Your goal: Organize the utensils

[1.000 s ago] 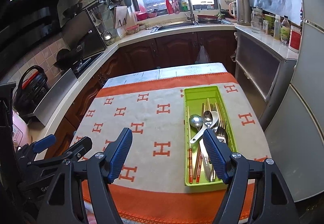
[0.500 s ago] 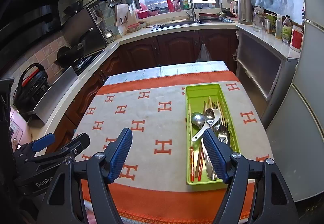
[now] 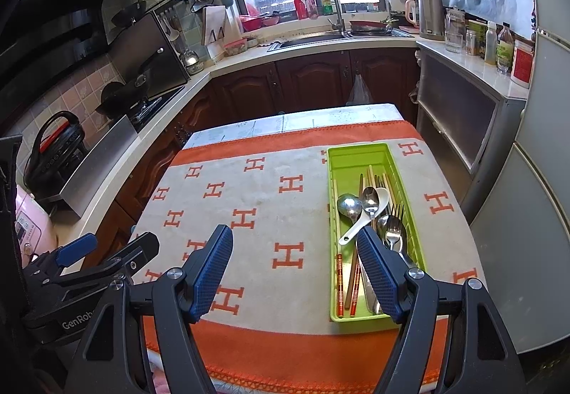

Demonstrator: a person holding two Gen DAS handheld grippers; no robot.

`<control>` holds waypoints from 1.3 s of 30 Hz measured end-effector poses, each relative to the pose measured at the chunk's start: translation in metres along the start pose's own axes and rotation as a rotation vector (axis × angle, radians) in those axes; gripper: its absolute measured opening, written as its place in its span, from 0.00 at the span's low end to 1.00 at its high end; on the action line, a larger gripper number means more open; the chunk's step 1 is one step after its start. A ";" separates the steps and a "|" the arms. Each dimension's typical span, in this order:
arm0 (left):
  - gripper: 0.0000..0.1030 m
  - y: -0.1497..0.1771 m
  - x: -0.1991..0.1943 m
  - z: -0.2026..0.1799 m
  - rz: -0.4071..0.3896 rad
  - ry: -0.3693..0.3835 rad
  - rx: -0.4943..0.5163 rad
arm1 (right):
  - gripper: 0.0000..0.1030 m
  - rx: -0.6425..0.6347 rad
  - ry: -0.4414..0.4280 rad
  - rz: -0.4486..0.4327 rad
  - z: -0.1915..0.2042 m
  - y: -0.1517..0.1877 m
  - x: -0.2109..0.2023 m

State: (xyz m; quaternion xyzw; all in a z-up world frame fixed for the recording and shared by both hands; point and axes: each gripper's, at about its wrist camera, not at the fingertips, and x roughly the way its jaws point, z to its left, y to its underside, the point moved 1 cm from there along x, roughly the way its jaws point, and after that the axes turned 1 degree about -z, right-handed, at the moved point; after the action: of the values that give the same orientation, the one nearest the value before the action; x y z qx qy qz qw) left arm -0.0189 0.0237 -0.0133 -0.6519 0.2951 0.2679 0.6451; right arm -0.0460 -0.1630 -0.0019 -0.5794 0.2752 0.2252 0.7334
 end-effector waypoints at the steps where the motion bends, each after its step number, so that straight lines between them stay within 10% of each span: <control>1: 0.99 0.000 0.000 0.000 0.001 -0.001 0.001 | 0.71 0.001 0.000 0.001 0.000 0.000 0.001; 39: 0.99 0.002 -0.001 -0.001 0.003 -0.001 0.004 | 0.71 0.003 0.002 0.000 0.001 0.003 0.000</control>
State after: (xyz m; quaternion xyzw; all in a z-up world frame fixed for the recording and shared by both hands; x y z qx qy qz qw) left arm -0.0208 0.0227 -0.0143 -0.6501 0.2964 0.2684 0.6461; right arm -0.0471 -0.1610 -0.0037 -0.5785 0.2762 0.2242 0.7341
